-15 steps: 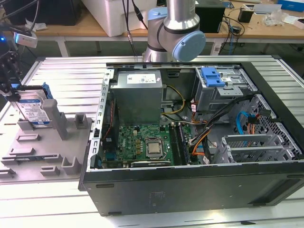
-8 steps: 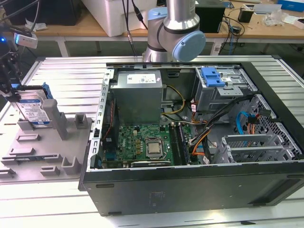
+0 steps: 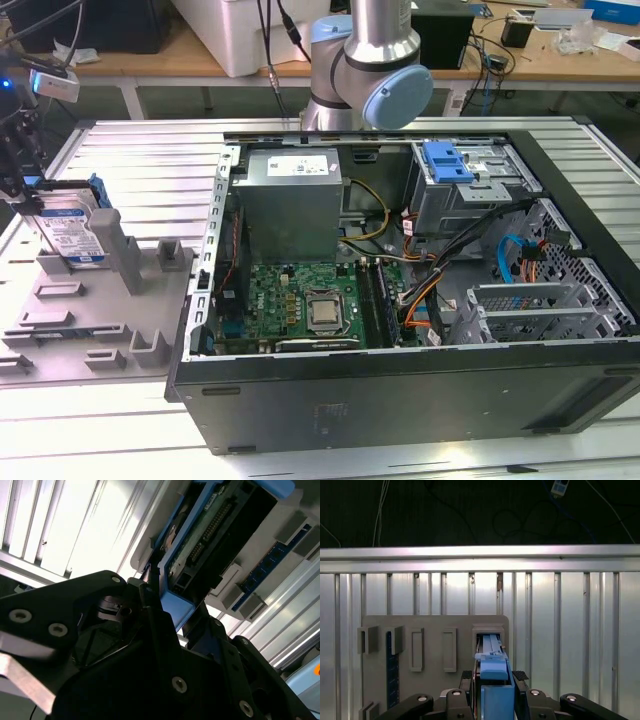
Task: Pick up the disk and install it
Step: 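Pick up the disk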
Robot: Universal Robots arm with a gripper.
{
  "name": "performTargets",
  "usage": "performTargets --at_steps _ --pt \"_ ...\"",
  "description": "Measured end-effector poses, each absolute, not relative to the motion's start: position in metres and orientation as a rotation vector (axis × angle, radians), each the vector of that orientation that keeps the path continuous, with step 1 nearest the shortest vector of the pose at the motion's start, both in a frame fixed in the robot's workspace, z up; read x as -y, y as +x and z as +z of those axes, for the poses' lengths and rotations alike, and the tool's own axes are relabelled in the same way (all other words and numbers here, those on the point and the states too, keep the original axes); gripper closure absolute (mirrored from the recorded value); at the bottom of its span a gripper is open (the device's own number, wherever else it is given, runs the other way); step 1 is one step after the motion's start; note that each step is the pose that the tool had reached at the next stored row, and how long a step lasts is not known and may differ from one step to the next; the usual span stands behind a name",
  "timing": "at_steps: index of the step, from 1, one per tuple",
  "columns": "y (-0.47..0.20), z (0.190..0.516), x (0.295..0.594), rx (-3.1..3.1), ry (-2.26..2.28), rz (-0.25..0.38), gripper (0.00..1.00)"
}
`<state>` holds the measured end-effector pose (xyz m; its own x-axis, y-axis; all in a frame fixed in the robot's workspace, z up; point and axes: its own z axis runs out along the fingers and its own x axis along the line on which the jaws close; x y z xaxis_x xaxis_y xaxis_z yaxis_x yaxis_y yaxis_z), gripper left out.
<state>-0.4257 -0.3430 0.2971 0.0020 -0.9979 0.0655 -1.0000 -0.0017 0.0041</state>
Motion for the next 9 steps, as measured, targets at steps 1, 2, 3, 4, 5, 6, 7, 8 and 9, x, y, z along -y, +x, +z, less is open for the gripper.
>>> performTargets --at_steps 1,2,3,4,5,6,7,8,9 --pt "-0.4257 0.2971 0.343 2.184 2.188 0.067 0.56" --pt "-0.4257 0.2971 0.343 2.184 2.188 0.067 0.56" --pt "-0.4257 0.2971 0.343 2.184 2.188 0.067 0.56" --pt "-0.4257 0.2971 0.343 2.184 2.188 0.067 0.56" --pt "-0.4257 0.2971 0.343 2.184 2.188 0.067 0.56" --pt "-0.4257 0.297 0.343 2.184 2.188 0.067 0.56" --pt "-0.4257 0.297 0.343 2.184 2.188 0.067 0.56" --pt "-0.4257 0.297 0.343 2.184 2.188 0.067 0.58" --pt "-0.4257 0.297 0.343 2.184 2.188 0.067 0.63"
